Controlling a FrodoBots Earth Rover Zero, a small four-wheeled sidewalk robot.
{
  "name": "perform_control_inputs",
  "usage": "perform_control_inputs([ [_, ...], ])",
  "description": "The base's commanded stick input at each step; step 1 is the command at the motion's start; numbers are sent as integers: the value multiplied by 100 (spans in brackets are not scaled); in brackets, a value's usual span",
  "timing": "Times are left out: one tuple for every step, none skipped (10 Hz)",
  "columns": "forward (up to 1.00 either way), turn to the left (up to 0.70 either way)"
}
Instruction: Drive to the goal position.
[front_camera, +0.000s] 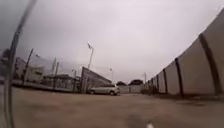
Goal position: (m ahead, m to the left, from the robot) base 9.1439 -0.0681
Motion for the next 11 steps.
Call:
perform_control_inputs([
  [98,4],
  [98,4],
  [98,4],
  [98,4],
  [98,4],
  [98,4],
  [98,4],
  [98,4],
  [98,4],
  [98,4],
  [98,4],
])
